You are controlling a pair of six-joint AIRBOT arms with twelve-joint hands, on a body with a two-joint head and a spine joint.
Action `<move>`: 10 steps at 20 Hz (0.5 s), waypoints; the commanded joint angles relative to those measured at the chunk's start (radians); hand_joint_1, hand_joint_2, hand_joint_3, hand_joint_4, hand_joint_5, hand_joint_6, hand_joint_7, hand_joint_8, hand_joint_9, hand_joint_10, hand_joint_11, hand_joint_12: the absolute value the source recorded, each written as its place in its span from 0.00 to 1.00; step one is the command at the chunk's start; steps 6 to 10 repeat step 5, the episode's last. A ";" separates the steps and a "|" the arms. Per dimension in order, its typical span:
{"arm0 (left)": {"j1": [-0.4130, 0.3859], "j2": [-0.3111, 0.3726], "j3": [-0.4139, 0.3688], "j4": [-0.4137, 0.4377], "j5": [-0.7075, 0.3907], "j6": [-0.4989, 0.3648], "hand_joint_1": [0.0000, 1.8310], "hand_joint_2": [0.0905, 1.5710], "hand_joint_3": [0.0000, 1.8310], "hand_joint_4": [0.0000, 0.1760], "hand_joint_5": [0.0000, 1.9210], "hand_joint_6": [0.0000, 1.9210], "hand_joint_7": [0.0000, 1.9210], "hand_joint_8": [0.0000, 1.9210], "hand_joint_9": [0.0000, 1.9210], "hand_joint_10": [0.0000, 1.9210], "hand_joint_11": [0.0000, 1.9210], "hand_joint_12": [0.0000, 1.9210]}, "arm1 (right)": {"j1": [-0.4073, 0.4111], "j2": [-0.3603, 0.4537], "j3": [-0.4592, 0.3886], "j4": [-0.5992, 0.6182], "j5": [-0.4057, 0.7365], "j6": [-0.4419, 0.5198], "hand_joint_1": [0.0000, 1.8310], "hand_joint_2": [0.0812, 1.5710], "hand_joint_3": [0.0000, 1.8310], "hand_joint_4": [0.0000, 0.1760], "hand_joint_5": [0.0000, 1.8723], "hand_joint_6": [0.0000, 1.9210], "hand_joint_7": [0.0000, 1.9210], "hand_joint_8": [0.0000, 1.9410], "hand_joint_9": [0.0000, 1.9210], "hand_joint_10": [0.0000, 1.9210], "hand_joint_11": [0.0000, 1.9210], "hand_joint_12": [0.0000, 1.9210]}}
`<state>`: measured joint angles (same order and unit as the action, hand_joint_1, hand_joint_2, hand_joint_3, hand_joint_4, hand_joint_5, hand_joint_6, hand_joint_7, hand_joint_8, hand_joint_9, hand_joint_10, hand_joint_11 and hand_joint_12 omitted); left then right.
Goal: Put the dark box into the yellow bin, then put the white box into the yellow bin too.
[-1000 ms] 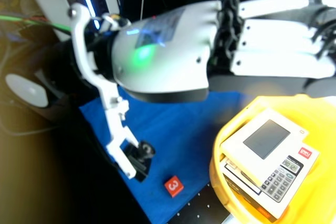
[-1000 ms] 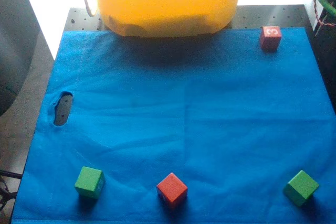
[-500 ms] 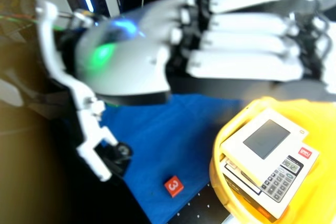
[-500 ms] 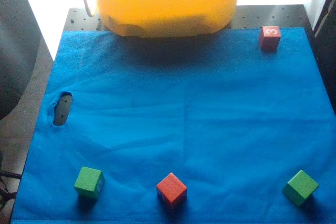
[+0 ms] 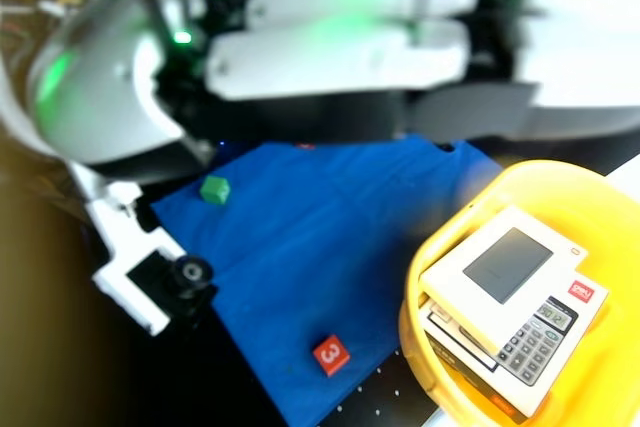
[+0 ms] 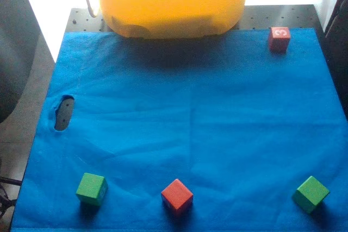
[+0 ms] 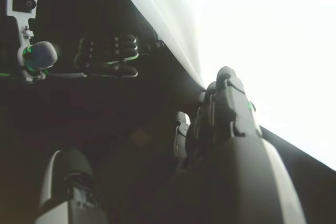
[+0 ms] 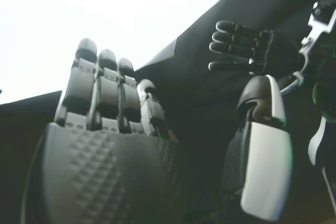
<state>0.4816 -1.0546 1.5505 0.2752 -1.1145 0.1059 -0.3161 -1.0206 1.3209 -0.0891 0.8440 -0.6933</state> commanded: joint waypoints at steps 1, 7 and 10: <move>-0.003 0.009 -0.002 -0.084 -0.135 -0.007 0.34 0.54 0.00 0.32 0.00 0.00 0.03 0.00 0.01 0.00 0.00 0.00 | 0.011 0.004 -0.001 0.022 0.142 0.018 0.37 0.53 0.00 0.89 0.02 0.01 0.11 0.01 0.12 0.01 0.13 0.03; 0.046 0.010 -0.015 -0.126 -0.195 -0.007 0.32 0.52 0.00 0.61 0.00 0.00 0.05 0.00 0.02 0.00 0.02 0.01 | -0.023 0.005 0.008 0.022 0.164 0.091 0.33 0.59 0.00 1.00 0.02 0.00 0.12 0.00 0.11 0.00 0.11 0.02; 0.046 0.010 -0.015 -0.126 -0.195 -0.007 0.32 0.52 0.00 0.61 0.00 0.00 0.05 0.00 0.02 0.00 0.02 0.01 | -0.023 0.005 0.008 0.022 0.164 0.091 0.33 0.59 0.00 1.00 0.02 0.00 0.12 0.00 0.11 0.00 0.11 0.02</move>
